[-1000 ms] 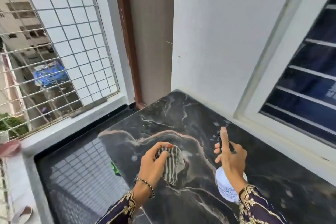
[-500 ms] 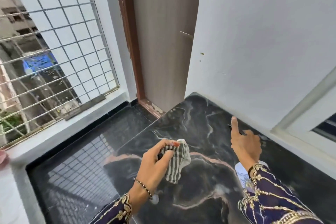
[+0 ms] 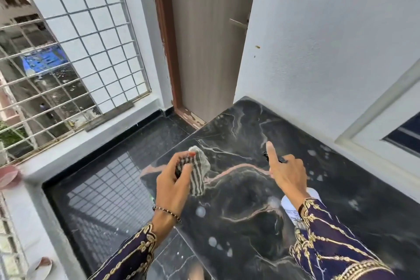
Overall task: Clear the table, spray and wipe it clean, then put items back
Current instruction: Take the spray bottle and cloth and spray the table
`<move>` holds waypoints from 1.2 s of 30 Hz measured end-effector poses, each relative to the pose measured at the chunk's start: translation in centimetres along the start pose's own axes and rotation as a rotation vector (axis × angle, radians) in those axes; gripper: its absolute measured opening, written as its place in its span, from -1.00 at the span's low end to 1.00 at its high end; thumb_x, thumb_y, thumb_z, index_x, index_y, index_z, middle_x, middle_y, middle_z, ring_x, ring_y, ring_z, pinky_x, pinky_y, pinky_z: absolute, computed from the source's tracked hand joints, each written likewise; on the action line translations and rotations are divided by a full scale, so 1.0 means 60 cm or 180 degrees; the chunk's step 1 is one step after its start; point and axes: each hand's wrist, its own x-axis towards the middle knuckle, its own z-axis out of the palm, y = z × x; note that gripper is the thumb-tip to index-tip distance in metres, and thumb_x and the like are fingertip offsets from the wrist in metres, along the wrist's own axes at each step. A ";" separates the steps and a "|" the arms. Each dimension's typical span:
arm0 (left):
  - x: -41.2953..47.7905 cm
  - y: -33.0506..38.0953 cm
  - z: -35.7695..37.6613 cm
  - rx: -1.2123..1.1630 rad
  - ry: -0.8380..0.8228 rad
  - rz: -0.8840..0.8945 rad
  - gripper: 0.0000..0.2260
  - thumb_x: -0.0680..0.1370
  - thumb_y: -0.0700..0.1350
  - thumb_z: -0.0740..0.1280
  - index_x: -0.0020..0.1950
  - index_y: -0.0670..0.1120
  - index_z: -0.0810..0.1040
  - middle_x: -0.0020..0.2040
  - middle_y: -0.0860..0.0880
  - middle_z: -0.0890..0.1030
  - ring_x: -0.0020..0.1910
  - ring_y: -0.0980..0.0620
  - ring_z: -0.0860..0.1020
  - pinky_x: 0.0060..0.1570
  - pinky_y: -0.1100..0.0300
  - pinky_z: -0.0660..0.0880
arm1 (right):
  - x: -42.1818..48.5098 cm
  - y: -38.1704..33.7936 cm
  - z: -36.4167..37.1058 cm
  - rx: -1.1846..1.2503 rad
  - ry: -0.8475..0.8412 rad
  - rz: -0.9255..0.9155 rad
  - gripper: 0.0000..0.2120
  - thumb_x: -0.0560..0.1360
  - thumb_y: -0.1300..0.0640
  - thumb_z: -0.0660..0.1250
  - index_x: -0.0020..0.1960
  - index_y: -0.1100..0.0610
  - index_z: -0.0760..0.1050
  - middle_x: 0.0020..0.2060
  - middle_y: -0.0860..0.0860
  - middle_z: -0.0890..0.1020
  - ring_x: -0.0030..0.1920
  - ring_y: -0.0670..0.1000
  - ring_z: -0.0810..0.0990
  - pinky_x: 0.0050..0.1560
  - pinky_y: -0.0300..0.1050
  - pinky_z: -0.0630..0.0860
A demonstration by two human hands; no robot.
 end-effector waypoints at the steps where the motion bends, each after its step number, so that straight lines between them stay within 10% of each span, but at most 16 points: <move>1: -0.009 0.000 -0.006 0.0009 0.0099 0.0006 -0.78 0.59 -0.21 0.26 0.05 0.10 0.59 -0.19 0.16 0.65 -0.38 0.04 0.58 -0.46 0.21 0.53 | -0.013 0.002 0.002 0.0029 -0.0077 -0.0040 -0.10 0.35 -0.68 -0.10 -0.22 0.10 0.58 -0.15 0.13 0.70 -0.10 0.22 0.66 0.08 0.10 0.56; 10: -0.109 -0.005 -0.049 -0.0005 0.0432 -0.0050 -0.81 0.58 -0.17 0.24 0.08 0.05 0.58 -0.03 0.06 0.66 -0.07 0.12 0.65 -0.16 0.11 0.64 | -0.172 0.029 -0.031 0.0003 0.0030 -0.0340 -0.23 0.46 -0.57 0.00 -0.05 0.01 0.72 -0.11 0.06 0.73 0.06 0.17 0.65 0.14 0.04 0.55; 16: -0.162 0.007 -0.045 -0.0057 0.0492 -0.0088 -0.80 0.55 -0.16 0.24 0.07 0.05 0.59 -0.04 0.05 0.68 -0.17 0.20 0.63 -0.29 0.35 0.54 | -0.227 0.092 -0.063 0.0288 -0.0307 -0.0237 -0.16 0.43 -0.57 0.06 -0.40 0.16 0.61 -0.50 0.03 0.66 -0.39 0.10 0.69 -0.11 0.04 0.65; 20: -0.188 0.023 -0.028 -0.0034 0.0480 -0.0045 -0.80 0.54 -0.18 0.24 0.08 -0.01 0.59 -0.06 0.07 0.65 -0.15 0.28 0.58 -0.14 0.30 0.57 | -0.262 0.138 -0.102 -0.0369 0.0012 -0.0381 -0.21 0.48 -0.51 0.04 -0.17 0.17 0.66 -0.18 0.17 0.72 -0.04 0.26 0.66 0.08 0.10 0.58; 25: -0.201 0.033 0.008 -0.0097 0.0326 0.0023 -0.80 0.53 -0.20 0.25 0.05 0.01 0.60 -0.12 0.18 0.62 -0.15 0.31 0.58 -0.02 0.23 0.56 | -0.255 0.203 -0.128 -0.0064 -0.0101 -0.0200 -0.10 0.34 -0.66 -0.04 -0.26 0.12 0.64 -0.24 0.12 0.72 -0.17 0.22 0.69 0.06 0.13 0.62; 32: -0.203 0.043 0.084 -0.0006 -0.0022 0.0041 -0.80 0.53 -0.22 0.26 0.02 0.03 0.61 -0.14 0.13 0.64 -0.29 0.39 0.53 -0.26 0.52 0.43 | -0.231 0.233 -0.173 -0.0164 0.0229 -0.0003 -0.29 0.56 -0.40 0.09 -0.17 0.24 0.58 -0.26 0.07 0.56 -0.05 0.26 0.61 0.03 0.07 0.46; 36: -0.188 0.048 0.134 -0.0061 -0.0297 0.0021 -0.80 0.53 -0.25 0.27 0.02 -0.02 0.61 -0.17 0.10 0.64 -0.33 0.36 0.53 -0.29 0.50 0.44 | -0.183 0.259 -0.167 0.0106 0.0202 0.0378 -0.14 0.40 -0.62 -0.06 -0.21 0.12 0.62 -0.22 0.09 0.71 -0.12 0.22 0.68 0.05 0.09 0.59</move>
